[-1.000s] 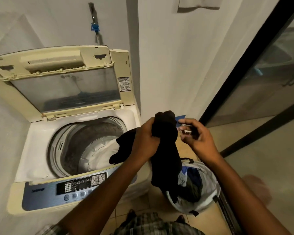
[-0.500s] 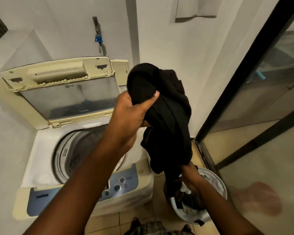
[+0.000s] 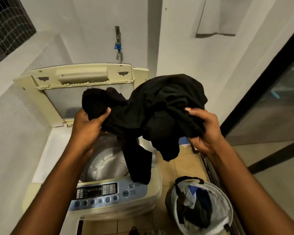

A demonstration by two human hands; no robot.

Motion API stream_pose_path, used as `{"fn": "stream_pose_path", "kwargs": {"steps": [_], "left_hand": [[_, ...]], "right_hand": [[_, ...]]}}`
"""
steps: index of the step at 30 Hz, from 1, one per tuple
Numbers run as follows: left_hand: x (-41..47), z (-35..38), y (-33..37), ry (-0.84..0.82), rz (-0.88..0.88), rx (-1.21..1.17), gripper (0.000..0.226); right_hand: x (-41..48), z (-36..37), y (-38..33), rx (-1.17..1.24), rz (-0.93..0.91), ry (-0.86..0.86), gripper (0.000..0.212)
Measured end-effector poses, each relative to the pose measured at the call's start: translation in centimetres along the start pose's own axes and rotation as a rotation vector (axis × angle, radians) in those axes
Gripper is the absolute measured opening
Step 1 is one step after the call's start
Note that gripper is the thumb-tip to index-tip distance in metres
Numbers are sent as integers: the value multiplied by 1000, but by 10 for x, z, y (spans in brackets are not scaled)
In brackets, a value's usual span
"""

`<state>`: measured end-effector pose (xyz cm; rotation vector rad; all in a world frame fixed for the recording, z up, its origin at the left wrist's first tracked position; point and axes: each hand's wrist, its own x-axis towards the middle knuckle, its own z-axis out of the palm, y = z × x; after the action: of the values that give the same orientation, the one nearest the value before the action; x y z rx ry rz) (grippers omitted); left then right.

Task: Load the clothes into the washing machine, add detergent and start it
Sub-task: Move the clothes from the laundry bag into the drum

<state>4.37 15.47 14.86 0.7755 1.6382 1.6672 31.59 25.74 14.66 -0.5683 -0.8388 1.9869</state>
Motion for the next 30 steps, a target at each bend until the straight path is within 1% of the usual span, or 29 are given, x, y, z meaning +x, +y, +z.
{"fn": "stream_pose_path", "kwargs": {"steps": [2, 3, 5, 7, 10, 12, 13, 17, 19, 21, 22, 23, 25, 26, 27, 28, 29, 30], "left_hand": [[3, -10, -5, 4, 18, 13, 35], [5, -16, -7, 13, 25, 17, 34], [9, -28, -8, 28, 49, 14, 34], [13, -37, -6, 30, 69, -1, 38], [20, -51, -7, 39, 95, -28, 33], [25, -58, -11, 45, 106, -3, 29], [27, -64, -14, 60, 103, 10, 29], [38, -83, -33, 117, 84, 17, 33], [46, -93, -51, 93, 71, 78, 36], [54, -101, -69, 54, -3, 104, 42], [57, -102, -79, 44, -35, 125, 48], [57, -104, -87, 37, -59, 155, 57], [60, -106, -107, 50, -118, 170, 79], [60, -106, -112, 42, -143, 188, 79], [59, -106, -115, 18, -160, 238, 69], [59, -107, -119, -15, -168, 285, 58], [60, -108, -123, -33, -170, 319, 53], [61, -109, -127, -39, -178, 340, 53]], "right_hand": [[12, 37, -1, -10, -10, -94, 17], [19, 53, 2, -35, -12, -132, 15], [33, 84, 9, -98, 2, -204, 21], [46, 107, 18, -129, 29, -239, 24], [66, 134, 38, -151, 50, -241, 21], [79, 144, 55, -162, 57, -227, 16], [84, 148, 63, -167, 61, -214, 17], [104, 152, 99, -230, 70, -173, 21], [113, 148, 120, -305, 73, -157, 18], [124, 139, 140, -380, 97, -143, 10], [129, 133, 150, -425, 120, -132, 8], [136, 125, 162, -486, 150, -118, 15], [147, 111, 182, -663, 211, -77, 43], [151, 105, 191, -784, 233, -69, 52], [153, 100, 199, -918, 238, -78, 53], [154, 96, 205, -1051, 236, -101, 48], [155, 92, 211, -1168, 233, -135, 42], [155, 87, 217, -1268, 238, -170, 39]]}}
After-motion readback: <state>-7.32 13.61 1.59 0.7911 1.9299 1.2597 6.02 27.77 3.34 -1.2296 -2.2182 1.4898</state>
